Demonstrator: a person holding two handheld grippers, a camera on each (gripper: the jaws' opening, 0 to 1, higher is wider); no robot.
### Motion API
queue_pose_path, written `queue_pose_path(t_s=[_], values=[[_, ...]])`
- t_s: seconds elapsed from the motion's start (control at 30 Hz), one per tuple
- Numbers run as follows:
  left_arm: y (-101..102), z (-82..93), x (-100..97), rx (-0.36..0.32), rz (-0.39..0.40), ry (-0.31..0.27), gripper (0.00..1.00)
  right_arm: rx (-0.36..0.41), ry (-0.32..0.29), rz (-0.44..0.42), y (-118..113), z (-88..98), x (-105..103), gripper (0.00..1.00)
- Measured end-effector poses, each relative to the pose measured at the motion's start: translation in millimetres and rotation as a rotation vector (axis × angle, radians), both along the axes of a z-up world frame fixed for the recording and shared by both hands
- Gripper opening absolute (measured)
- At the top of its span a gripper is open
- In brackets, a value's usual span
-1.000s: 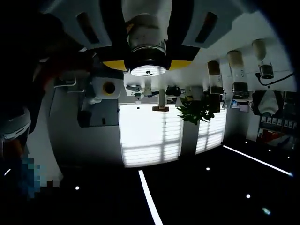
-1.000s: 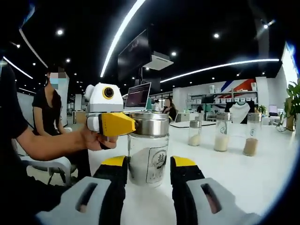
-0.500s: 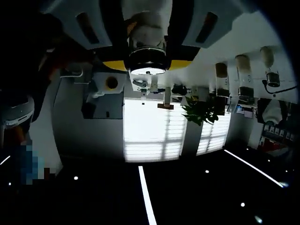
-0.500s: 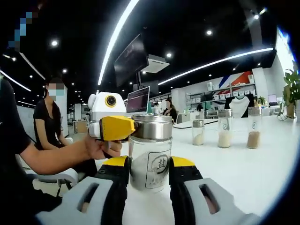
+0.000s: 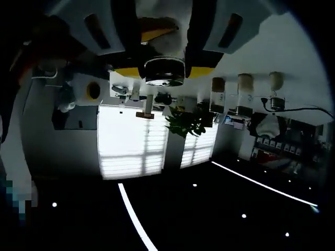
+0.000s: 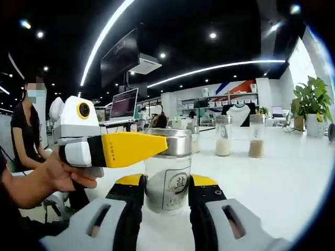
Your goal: Rotate the seasoning bottle until the label or dispensing opening points toward the visible target arrow and the bottle remains upright within the marked orientation range
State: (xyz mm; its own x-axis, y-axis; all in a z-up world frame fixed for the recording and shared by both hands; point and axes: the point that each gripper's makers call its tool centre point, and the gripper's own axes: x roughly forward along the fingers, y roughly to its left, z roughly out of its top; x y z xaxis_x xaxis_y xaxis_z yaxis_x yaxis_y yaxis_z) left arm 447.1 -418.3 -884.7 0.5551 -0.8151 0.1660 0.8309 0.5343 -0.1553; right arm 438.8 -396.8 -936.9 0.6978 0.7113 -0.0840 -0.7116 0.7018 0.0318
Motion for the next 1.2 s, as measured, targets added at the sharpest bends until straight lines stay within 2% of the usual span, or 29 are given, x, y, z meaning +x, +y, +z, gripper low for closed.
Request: queue_pose_path(t_s=[0.03, 0.07, 0.1, 0.27, 0.3, 0.47, 0.57, 0.67, 0.73, 0.83, 1.03, 1.13, 1.2], values=[[1, -1.0, 1.3, -0.012, 0.009, 0.016, 0.33, -0.008, -0.006, -0.009, -1, -0.8, 1, 0.31], [3, -1.8, 3.7, -0.054, 0.035, 0.070, 0.33, -0.011, -0.012, -0.024, -2, -0.3, 2, 0.31], [5, -0.7, 4.8, -0.081, 0.060, 0.093, 0.33, -0.010, -0.021, -0.035, -2, 0.9, 3, 0.31], [3, 3.2, 1.8, -0.083, 0.097, 0.073, 0.34, -0.032, -0.045, -0.077, -2, 5.4, 4, 0.31], [4, 4.1, 2.1, -0.087, 0.101, 0.073, 0.34, -0.055, -0.072, -0.099, -3, 7.2, 5, 0.31], [5, 6.2, 2.0, -0.111, 0.100, 0.086, 0.34, -0.086, -0.102, -0.113, -5, 8.9, 6, 0.31], [12, 16.9, -1.1, -0.157, 0.046, 0.059, 0.32, -0.036, -0.138, -0.020, 0, 20.4, 0, 0.31], [18, 22.2, -3.0, -0.179, -0.012, 0.076, 0.32, 0.001, -0.134, 0.072, 5, 26.5, -8, 0.31], [21, 25.5, -4.6, -0.176, -0.038, 0.067, 0.32, -0.013, -0.162, 0.131, 8, 28.9, -12, 0.31], [23, 29.1, -8.3, -0.194, -0.084, 0.064, 0.32, -0.029, -0.179, 0.163, 9, 30.0, -15, 0.31], [21, 38.3, -19.6, -0.219, -0.173, 0.028, 0.32, 0.065, -0.091, 0.234, 12, 32.2, -23, 0.32], [18, 35.7, -22.5, -0.194, -0.197, 0.023, 0.32, 0.053, -0.058, 0.241, 14, 28.2, -26, 0.32], [15, 35.8, -25.3, -0.170, -0.202, -0.005, 0.32, 0.046, -0.054, 0.241, 16, 27.1, -26, 0.32]])
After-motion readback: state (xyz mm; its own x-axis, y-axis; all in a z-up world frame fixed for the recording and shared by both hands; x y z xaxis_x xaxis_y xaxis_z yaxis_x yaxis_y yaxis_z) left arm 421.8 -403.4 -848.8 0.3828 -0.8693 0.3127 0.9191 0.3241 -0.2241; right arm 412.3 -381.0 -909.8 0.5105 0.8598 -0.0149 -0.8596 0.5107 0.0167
